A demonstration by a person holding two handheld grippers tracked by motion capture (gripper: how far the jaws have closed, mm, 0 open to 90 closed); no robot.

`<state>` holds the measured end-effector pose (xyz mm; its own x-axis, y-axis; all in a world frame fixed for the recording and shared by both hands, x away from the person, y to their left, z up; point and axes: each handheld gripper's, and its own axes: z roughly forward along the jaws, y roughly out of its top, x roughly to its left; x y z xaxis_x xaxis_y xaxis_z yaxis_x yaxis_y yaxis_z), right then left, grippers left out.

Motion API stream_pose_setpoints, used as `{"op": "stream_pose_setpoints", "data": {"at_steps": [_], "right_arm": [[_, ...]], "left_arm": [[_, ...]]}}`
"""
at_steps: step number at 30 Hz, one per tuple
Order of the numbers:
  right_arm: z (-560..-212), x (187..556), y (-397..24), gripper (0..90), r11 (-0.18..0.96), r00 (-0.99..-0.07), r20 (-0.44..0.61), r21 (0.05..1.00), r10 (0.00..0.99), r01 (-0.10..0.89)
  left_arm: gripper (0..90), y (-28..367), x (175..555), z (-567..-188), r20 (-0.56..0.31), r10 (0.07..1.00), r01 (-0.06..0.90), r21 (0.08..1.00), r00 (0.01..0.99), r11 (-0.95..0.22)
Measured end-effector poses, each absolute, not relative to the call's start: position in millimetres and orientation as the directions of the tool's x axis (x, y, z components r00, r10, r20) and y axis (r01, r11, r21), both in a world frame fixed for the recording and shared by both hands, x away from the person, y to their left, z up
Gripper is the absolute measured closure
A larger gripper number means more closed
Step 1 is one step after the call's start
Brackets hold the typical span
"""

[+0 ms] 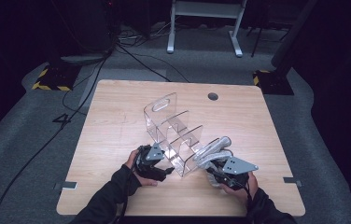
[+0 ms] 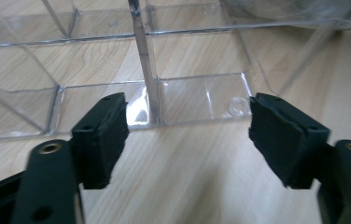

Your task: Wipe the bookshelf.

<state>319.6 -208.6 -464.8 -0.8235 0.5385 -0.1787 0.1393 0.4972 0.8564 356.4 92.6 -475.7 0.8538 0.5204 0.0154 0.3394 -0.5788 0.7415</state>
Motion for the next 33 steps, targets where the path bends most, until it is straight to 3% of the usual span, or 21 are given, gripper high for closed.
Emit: {"op": "stream_pose_setpoints", "data": {"at_steps": [6,7,10,13,20,25,28,33], "right_arm": [[-464,320,-210,74.0,0.494,-0.819,-0.182,0.858,0.545,0.138],[-464,321,-211,74.0,0.49,-0.815,-0.182,0.861,0.55,0.138],[-461,323,-213,74.0,0.483,-0.806,-0.187,0.865,0.562,0.136],[-459,325,-216,74.0,0.475,-0.8,-0.182,0.868,0.572,0.142],[-459,333,-230,73.8,0.464,-0.775,-0.167,0.868,0.61,0.178],[-459,347,-251,73.9,0.422,-0.722,-0.138,0.877,0.678,0.229],[-460,351,-261,74.0,0.403,-0.713,-0.11,0.879,0.693,0.256],[-463,344,-267,73.9,0.4,-0.729,-0.081,0.874,0.68,0.276]], "left_arm": [[57.3,82,363,-483,0.035,0.537,0.332,0.752,0.843,-0.569],[57.3,81,364,-484,0.044,0.539,0.329,0.749,0.841,-0.574],[68.2,79,364,-484,0.07,0.544,0.315,0.75,0.836,-0.581],[69.8,77,363,-484,0.065,0.533,0.311,0.751,0.843,-0.582],[62.7,64,350,-478,0.047,0.498,0.286,0.77,0.866,-0.571],[56.5,54,340,-472,0.054,0.403,0.231,0.748,0.914,-0.622],[49.4,59,334,-467,0.073,0.411,0.229,0.735,0.909,-0.638],[36.4,94,329,-463,0.106,0.507,0.282,0.726,0.855,-0.627]]}}
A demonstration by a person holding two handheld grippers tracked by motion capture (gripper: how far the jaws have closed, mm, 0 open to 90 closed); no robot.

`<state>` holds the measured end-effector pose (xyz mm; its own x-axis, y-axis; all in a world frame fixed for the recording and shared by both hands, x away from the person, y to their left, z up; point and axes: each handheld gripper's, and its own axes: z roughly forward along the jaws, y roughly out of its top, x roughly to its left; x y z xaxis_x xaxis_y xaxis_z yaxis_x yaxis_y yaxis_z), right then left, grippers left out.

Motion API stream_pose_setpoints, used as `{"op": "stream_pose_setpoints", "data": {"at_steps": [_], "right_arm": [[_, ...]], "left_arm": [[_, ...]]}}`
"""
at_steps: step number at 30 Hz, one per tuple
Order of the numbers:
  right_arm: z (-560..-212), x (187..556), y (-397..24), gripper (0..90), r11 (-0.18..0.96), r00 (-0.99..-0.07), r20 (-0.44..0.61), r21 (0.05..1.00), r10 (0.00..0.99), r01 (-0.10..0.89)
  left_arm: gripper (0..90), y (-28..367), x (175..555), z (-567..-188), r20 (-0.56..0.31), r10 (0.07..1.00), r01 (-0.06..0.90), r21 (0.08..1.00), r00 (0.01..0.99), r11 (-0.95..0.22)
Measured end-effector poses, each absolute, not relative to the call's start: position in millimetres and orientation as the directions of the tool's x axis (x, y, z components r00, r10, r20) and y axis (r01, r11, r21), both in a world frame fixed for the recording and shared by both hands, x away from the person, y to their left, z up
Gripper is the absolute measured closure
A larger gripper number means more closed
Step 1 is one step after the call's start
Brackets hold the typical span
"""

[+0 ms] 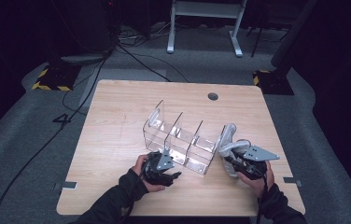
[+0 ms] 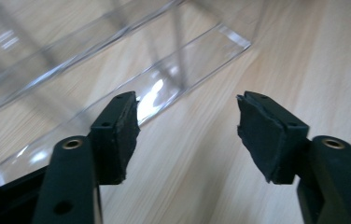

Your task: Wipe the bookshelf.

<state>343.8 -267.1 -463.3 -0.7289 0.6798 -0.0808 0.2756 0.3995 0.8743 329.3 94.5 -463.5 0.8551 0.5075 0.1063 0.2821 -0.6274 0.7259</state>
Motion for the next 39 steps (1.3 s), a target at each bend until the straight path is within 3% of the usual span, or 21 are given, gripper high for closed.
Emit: {"op": "stream_pose_setpoints", "data": {"at_steps": [3,5,10,13,14,16,20,22,28,30,33,37,39], "right_arm": [[-464,334,-261,73.8,0.43,-0.766,-0.091,0.866,0.637,0.254],[-461,326,-254,73.8,0.448,-0.795,-0.109,0.867,0.596,0.217],[-444,312,-250,73.7,0.419,-0.829,-0.14,0.9,0.542,0.121],[-438,310,-251,73.7,0.389,-0.829,-0.138,0.916,0.542,0.102],[-432,308,-251,73.7,0.371,-0.82,-0.146,0.925,0.554,0.086],[-430,309,-251,73.7,0.358,-0.81,-0.15,0.931,0.567,0.078],[-432,313,-249,73.7,0.361,-0.805,-0.149,0.929,0.574,0.085],[-434,316,-248,73.6,0.358,-0.805,-0.137,0.928,0.578,0.099],[-440,320,-248,73.6,0.377,-0.798,-0.135,0.918,0.587,0.122],[-442,321,-248,73.7,0.387,-0.792,-0.137,0.913,0.595,0.133],[-443,323,-248,73.8,0.4,-0.785,-0.144,0.906,0.602,0.141],[-447,328,-248,73.8,0.402,-0.78,-0.144,0.904,0.609,0.147],[-451,330,-247,73.8,0.397,-0.782,-0.122,0.902,0.611,0.169]], "left_arm": [[31.7,121,337,-471,0.079,0.585,0.352,0.731,0.807,-0.585],[28.1,131,345,-477,0.118,0.636,0.374,0.722,0.762,-0.582],[29.0,144,366,-479,0.095,0.694,0.423,0.731,0.714,-0.536],[28.7,146,373,-481,0.094,0.7,0.432,0.727,0.708,-0.534],[23.8,146,377,-482,0.088,0.708,0.442,0.725,0.701,-0.527],[22.6,148,386,-483,0.035,0.711,0.457,0.744,0.703,-0.488],[23.0,145,390,-482,0.063,0.691,0.408,0.767,0.72,-0.495],[21.5,144,396,-482,0.025,0.694,0.427,0.773,0.719,-0.47],[26.1,148,418,-483,-0.08,0.677,0.456,0.796,0.731,-0.398],[27.4,146,421,-486,-0.041,0.678,0.438,0.792,0.734,-0.426],[36.8,145,421,-486,-0.003,0.692,0.431,0.785,0.722,-0.446],[56.6,149,420,-485,0.017,0.708,0.438,0.774,0.706,-0.456],[59.4,150,418,-484,0.017,0.708,0.44,0.772,0.706,-0.458]]}}
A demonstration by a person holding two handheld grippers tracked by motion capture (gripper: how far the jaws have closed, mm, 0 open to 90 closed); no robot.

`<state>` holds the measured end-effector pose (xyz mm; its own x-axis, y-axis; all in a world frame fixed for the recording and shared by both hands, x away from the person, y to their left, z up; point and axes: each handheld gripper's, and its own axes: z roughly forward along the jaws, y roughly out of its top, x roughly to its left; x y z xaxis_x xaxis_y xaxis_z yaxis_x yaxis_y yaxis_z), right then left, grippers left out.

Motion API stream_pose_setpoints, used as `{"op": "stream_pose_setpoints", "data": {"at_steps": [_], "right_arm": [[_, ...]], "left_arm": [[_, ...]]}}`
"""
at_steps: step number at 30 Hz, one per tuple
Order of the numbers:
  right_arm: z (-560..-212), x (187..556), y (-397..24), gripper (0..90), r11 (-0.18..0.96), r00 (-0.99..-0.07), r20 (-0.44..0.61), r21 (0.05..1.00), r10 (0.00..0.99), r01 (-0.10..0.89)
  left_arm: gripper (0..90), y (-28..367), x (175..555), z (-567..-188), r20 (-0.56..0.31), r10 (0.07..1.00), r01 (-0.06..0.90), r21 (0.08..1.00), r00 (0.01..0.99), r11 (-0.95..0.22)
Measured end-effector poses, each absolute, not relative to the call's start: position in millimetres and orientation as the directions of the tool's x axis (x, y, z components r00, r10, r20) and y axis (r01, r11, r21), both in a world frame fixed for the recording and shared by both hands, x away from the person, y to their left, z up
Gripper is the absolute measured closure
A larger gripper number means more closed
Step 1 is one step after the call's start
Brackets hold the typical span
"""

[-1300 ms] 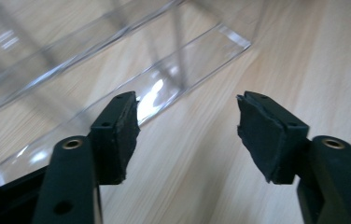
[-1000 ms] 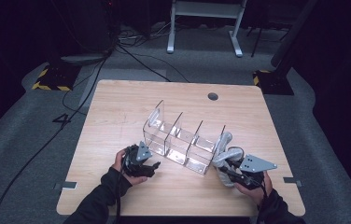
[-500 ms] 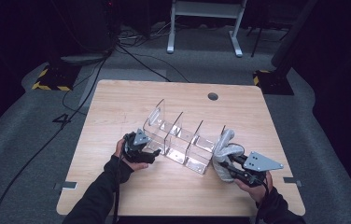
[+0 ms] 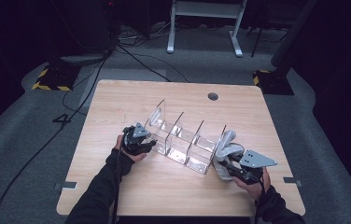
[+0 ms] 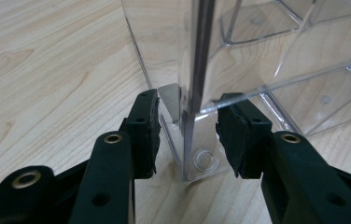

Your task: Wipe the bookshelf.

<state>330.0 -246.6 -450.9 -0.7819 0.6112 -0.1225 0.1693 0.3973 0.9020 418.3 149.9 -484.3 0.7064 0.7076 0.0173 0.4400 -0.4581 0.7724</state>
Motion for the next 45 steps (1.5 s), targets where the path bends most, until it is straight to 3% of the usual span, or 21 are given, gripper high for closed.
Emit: {"op": "stream_pose_setpoints", "data": {"at_steps": [5,11,15,17,20,23,26,31,41,45], "right_arm": [[-468,335,-243,73.7,0.43,-0.79,-0.089,0.873,0.606,0.231],[-488,341,-238,73.4,0.481,-0.802,-0.05,0.821,0.595,0.306],[-480,337,-240,73.5,0.485,-0.802,-0.076,0.829,0.592,0.279],[-465,331,-245,73.7,0.447,-0.803,-0.084,0.862,0.591,0.239],[-439,318,-252,73.7,0.349,-0.804,-0.064,0.919,0.592,0.184],[-429,307,-248,73.7,0.351,-0.82,-0.102,0.928,0.563,0.125],[-438,307,-240,73.7,0.399,-0.831,-0.115,0.907,0.544,0.136],[-456,313,-236,73.7,0.455,-0.833,-0.113,0.873,0.542,0.177],[-478,316,-233,74.4,0.501,-0.813,-0.08,0.821,0.577,0.274],[-472,317,-237,74.4,0.489,-0.799,-0.088,0.829,0.594,0.272]], "left_arm": [[67.1,154,413,-483,0.042,0.708,0.434,0.764,0.705,-0.477],[70.2,159,405,-481,0.053,0.709,0.43,0.762,0.703,-0.483],[72.1,159,405,-480,0.057,0.712,0.432,0.761,0.699,-0.484],[66.7,158,405,-480,0.043,0.711,0.435,0.765,0.702,-0.476],[65.3,154,407,-480,0.049,0.72,0.439,0.763,0.692,-0.475],[64.1,152,410,-481,0.036,0.726,0.455,0.758,0.687,-0.468],[67.3,150,410,-481,0.04,0.742,0.466,0.755,0.669,-0.461],[81.6,151,410,-481,0.055,0.763,0.474,0.754,0.644,-0.455],[81.0,156,398,-479,0.049,0.758,0.48,0.747,0.651,-0.46],[77.9,162,384,-477,0.049,0.718,0.46,0.737,0.695,-0.495]]}}
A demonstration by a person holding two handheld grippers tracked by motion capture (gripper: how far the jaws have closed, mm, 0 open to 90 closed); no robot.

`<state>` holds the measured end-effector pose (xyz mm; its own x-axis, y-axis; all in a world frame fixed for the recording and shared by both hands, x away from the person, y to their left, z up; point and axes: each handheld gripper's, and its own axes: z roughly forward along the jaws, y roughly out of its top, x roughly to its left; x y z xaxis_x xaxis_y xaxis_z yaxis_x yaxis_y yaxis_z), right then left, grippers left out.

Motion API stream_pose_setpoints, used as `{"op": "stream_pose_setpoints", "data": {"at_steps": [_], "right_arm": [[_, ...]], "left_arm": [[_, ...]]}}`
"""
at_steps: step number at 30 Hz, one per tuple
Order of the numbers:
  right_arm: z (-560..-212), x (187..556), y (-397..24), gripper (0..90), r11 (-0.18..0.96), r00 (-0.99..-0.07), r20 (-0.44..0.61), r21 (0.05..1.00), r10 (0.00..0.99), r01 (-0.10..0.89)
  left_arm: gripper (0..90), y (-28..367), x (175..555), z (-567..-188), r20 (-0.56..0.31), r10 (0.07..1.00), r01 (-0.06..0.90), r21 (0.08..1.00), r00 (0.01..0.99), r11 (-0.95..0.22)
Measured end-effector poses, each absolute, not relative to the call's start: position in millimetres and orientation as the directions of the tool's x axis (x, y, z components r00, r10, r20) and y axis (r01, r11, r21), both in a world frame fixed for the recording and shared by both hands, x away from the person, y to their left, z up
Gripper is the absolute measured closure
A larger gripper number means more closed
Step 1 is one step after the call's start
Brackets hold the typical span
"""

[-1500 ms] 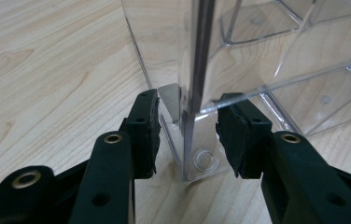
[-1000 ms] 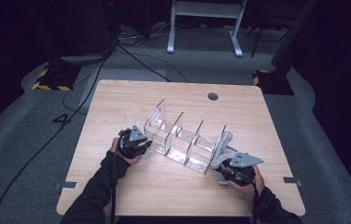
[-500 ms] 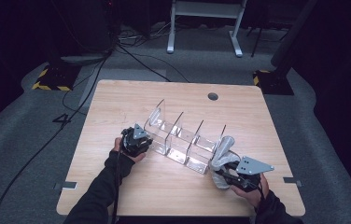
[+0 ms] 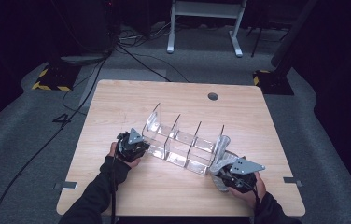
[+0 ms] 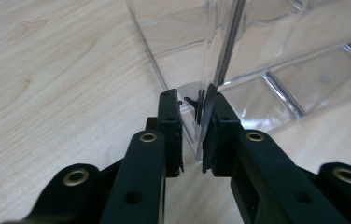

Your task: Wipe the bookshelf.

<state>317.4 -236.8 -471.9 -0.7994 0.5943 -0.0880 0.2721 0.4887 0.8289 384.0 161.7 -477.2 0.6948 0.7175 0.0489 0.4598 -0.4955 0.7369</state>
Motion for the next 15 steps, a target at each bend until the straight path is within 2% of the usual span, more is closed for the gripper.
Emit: {"op": "stream_pose_setpoints", "data": {"at_steps": [3,5,9,15], "right_arm": [[-467,323,-242,74.3,0.435,-0.767,-0.058,0.849,0.639,0.299],[-465,329,-247,74.3,0.429,-0.74,-0.081,0.854,0.668,0.294],[-458,341,-259,74.3,0.374,-0.701,-0.06,0.876,0.711,0.304],[-424,327,-275,74.3,0.298,-0.695,-0.067,0.93,0.716,0.217]], "left_arm": [[75.1,158,371,-473,0.068,0.7,0.45,0.721,0.711,-0.527],[73.3,158,364,-473,0.058,0.692,0.449,0.721,0.72,-0.528],[69.9,153,349,-472,0.039,0.657,0.435,0.72,0.753,-0.541],[70.7,147,339,-471,0.037,0.637,0.421,0.72,0.77,-0.552]]}}
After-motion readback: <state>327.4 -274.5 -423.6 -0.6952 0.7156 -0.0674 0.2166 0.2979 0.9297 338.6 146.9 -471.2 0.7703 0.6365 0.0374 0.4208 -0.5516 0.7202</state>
